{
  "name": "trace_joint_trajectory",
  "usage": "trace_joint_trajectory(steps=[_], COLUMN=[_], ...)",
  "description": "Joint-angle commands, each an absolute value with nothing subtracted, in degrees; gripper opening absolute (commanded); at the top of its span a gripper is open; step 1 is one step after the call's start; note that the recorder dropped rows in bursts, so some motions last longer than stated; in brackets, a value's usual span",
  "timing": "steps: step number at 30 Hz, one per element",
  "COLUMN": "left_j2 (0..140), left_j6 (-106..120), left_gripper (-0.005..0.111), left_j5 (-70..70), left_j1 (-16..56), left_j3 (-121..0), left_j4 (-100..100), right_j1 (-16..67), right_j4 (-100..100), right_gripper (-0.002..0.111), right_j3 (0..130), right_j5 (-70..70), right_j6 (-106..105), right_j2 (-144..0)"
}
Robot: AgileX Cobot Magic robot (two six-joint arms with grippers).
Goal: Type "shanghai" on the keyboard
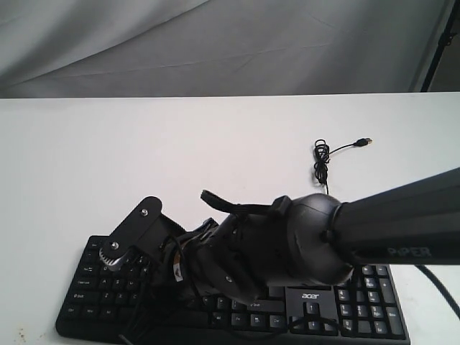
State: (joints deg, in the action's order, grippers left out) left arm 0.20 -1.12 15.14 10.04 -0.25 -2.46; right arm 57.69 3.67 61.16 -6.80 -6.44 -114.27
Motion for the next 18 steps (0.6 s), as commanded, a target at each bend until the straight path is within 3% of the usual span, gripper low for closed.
trace_joint_trajectory(steps=[1,18], left_j2=[0.0,0.0], left_j6=[-1.3,-1.3], left_gripper=[0.0,0.0], left_j5=[15.0,15.0], left_j1=[10.2,10.2], left_j3=[0.0,0.0], left_j4=[-2.5,-2.5], right_j1=[57.2,56.7], right_j4=[3.0,-0.9], right_gripper=[0.0,0.0], right_j3=[61.5,56.7], right_j5=[-7.1,-8.0], right_j6=[-7.0,-7.5], right_j2=[-114.3,-107.6])
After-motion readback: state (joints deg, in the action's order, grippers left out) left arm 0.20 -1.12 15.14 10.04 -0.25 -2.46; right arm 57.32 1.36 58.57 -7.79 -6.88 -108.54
